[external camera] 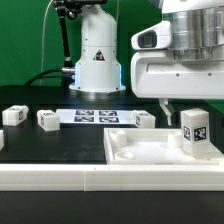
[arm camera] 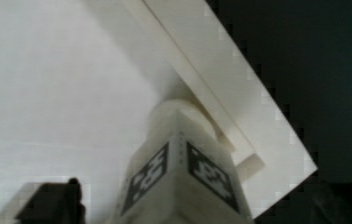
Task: Assemble one leg
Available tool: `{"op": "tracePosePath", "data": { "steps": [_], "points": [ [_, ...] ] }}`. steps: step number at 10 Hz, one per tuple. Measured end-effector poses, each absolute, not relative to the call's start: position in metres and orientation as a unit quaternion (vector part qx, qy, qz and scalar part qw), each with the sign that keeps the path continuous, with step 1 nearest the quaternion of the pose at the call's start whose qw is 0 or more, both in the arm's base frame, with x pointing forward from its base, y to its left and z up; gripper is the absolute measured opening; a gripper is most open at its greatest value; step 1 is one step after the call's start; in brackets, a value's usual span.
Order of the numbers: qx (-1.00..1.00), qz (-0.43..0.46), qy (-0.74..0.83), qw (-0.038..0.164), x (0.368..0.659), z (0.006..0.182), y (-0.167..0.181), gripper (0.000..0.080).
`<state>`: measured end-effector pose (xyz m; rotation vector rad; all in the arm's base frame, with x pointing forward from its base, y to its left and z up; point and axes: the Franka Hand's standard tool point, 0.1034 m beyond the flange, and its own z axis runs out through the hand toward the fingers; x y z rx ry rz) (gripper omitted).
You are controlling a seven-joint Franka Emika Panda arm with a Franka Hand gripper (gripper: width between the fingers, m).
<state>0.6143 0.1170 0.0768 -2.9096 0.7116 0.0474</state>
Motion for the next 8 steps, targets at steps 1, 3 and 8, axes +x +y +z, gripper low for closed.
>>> {"op": "tracePosePath", "data": {
  "steps": [1, 3, 8],
  "points": [
    [-0.980, 0.012, 0.185, 0.071, 0.6143, 0.0766, 0.1169, 0.0649],
    [-0.992, 0.006, 0.108, 0.070, 0.6141, 0.0760, 0.1159, 0.0649],
    [-0.998, -0.003, -0.024, 0.064, 0.6144, 0.0759, 0.1140, 0.0514]
  ]
}}
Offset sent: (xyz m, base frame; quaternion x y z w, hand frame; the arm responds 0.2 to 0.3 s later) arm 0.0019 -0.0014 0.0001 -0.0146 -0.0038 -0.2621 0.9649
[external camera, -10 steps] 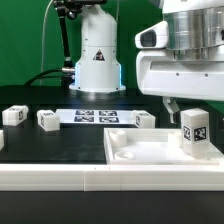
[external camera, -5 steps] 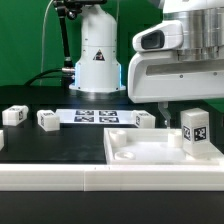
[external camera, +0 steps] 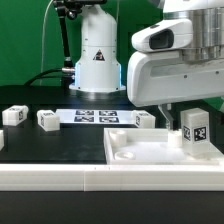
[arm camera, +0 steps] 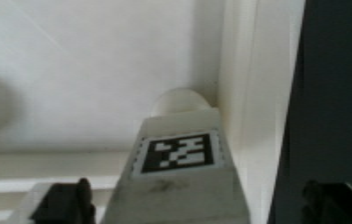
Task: Assemble one leg
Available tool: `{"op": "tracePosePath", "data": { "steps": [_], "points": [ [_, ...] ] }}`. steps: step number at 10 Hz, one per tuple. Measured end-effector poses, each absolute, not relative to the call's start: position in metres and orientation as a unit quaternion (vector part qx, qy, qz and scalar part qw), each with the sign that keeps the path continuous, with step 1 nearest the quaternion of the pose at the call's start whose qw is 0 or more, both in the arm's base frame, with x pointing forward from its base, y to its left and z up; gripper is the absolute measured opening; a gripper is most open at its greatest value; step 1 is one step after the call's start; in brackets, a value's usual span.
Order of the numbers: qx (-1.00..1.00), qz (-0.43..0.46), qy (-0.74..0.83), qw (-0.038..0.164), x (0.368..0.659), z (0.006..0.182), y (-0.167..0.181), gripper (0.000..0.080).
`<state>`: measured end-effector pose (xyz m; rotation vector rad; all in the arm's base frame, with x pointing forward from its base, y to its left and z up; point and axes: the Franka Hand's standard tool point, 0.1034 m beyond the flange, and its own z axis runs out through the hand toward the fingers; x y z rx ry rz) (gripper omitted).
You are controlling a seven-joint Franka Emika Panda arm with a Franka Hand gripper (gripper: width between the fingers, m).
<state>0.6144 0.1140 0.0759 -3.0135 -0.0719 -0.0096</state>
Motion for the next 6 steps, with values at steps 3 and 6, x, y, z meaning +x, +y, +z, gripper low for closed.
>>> {"op": "tracePosePath", "data": {
  "steps": [3, 6],
  "points": [
    [-0.998, -0.003, -0.024, 0.064, 0.6143, 0.0758, 0.1140, 0.0288],
    [-0.998, -0.002, -0.014, 0.064, 0.6143, 0.0756, 0.1142, 0.0288]
  ]
}}
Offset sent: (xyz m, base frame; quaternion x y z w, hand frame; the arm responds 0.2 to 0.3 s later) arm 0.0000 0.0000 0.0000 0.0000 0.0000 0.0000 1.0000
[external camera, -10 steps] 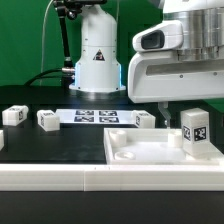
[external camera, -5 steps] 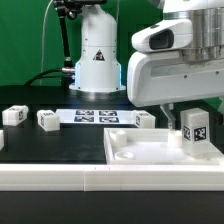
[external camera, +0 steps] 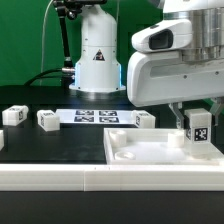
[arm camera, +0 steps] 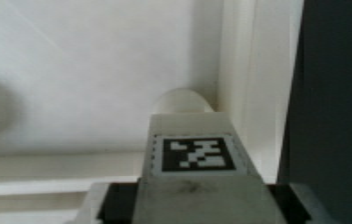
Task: Assemble one leg
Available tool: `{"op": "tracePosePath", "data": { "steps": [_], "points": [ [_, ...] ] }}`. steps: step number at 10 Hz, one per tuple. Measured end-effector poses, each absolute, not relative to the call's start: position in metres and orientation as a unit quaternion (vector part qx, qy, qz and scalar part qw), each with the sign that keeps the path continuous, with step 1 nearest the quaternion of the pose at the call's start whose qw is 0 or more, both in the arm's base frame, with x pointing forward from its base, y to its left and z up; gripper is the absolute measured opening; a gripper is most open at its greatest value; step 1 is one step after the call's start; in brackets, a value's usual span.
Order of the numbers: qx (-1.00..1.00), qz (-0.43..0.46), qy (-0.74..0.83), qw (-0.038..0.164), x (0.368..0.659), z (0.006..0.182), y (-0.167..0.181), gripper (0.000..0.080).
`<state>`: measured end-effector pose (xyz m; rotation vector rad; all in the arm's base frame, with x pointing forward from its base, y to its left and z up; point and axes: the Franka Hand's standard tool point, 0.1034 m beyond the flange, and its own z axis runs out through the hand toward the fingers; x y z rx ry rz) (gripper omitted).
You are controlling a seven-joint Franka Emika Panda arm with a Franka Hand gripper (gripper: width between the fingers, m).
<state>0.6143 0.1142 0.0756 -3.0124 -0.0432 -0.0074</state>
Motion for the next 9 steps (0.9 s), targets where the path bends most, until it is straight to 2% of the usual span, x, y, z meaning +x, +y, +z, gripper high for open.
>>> {"op": "tracePosePath", "data": {
  "steps": [1, 9],
  "points": [
    [-0.995, 0.002, 0.067, 0.070, 0.6145, 0.0753, 0.1139, 0.0288],
    [-0.871, 0.021, 0.487, 0.064, 0.6159, 0.0740, 0.1205, 0.0290]
  ]
}}
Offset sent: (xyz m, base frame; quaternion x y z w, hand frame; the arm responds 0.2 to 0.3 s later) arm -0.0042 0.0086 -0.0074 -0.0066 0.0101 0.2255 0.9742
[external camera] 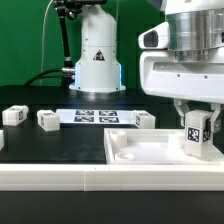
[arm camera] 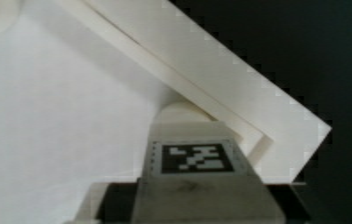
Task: Assemble one leg
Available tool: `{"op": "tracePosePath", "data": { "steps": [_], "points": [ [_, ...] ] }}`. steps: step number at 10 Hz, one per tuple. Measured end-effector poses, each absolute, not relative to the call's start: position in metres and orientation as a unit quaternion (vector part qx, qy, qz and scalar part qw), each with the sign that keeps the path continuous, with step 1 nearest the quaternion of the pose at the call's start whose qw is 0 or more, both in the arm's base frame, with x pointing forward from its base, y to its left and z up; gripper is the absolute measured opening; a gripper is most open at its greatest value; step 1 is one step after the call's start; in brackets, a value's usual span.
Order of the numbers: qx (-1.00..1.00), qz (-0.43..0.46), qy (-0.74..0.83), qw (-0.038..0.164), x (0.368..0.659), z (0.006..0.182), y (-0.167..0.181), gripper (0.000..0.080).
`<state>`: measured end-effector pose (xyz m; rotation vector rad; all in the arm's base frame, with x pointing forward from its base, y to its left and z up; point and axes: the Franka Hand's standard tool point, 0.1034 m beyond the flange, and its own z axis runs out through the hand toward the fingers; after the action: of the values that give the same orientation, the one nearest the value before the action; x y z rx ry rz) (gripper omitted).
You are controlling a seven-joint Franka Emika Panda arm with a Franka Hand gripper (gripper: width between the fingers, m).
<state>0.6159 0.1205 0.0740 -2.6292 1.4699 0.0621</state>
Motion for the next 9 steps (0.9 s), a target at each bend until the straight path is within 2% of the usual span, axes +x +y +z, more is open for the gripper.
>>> {"op": "tracePosePath", "data": {
  "steps": [2, 5, 6, 7, 8, 9],
  "points": [
    [-0.832, 0.026, 0.550, 0.064, 0.6159, 0.0737, 0.1222, 0.0290],
    [-0.827, 0.029, 0.557, 0.069, 0.6164, 0.0737, 0.1203, 0.0290],
    [-0.829, 0.029, 0.554, 0.069, 0.6164, 0.0737, 0.1204, 0.0364],
    [-0.841, 0.027, 0.535, 0.070, 0.6167, 0.0738, 0.1194, 0.0364],
    [-0.860, 0.024, 0.504, 0.071, 0.6179, 0.0743, 0.1161, 0.0565],
    [-0.887, 0.020, 0.455, 0.072, 0.6197, 0.0754, 0.1130, 0.0631]
  ]
}}
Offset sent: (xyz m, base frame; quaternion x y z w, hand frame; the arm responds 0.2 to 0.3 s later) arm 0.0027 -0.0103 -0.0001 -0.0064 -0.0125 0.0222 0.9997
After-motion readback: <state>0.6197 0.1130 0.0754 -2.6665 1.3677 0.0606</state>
